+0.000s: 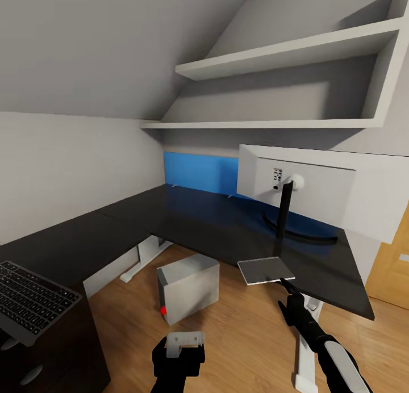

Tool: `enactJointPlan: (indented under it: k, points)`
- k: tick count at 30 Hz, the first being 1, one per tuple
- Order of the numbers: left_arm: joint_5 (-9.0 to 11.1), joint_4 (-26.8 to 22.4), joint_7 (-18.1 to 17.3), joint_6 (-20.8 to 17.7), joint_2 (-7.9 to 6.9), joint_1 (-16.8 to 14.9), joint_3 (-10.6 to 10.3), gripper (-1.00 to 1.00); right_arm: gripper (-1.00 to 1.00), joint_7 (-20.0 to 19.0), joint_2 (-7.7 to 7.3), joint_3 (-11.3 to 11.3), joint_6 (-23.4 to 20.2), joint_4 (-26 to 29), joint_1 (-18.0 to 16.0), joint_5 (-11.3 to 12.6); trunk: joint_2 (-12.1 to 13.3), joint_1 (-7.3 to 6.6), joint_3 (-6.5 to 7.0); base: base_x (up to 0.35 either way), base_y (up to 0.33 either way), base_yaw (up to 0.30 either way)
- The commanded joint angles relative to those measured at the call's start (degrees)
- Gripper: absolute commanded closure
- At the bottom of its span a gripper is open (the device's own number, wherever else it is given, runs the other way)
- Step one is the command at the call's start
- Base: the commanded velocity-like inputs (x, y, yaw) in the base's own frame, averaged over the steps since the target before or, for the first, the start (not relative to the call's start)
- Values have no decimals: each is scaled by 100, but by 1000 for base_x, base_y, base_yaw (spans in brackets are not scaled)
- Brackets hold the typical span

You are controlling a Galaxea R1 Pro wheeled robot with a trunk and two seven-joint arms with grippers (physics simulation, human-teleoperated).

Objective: In the bedroom, organize the workspace by keeping the computer under the desk, ensuring the monitor is on the desk, placing the keyboard on the desk next to the monitor, placing the mouse on the desk next to the keyboard, moving the folder from the swivel chair onto the desk next to the mouse, stacking the notebook on top of the folder with the pen on top of the notebook, and positioning the swivel chair next to the desk.

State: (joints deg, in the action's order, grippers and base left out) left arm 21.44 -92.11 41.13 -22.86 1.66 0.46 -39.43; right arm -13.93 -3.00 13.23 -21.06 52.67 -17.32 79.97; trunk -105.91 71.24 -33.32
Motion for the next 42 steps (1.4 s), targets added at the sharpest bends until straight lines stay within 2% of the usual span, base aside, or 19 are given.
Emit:
enactJointPlan:
  k: [1,29,42]
  points:
    - [35,-8,35,-13,1,-2,-5,-100,-100,-5,2,13,-39,-2,-4,34,-3,0,-5,104,97,0]
    - [35,-8,33,-16,1,-2,-8,-100,-100,5,-7,13,-31,-28,-9,28,-3,0,-5,70,51,0]
    - [34,-3,44,-16,1,-2,-126,-100,-100,16,-10,14,-29,-29,-9,24,-3,0,-5,103,18,0]
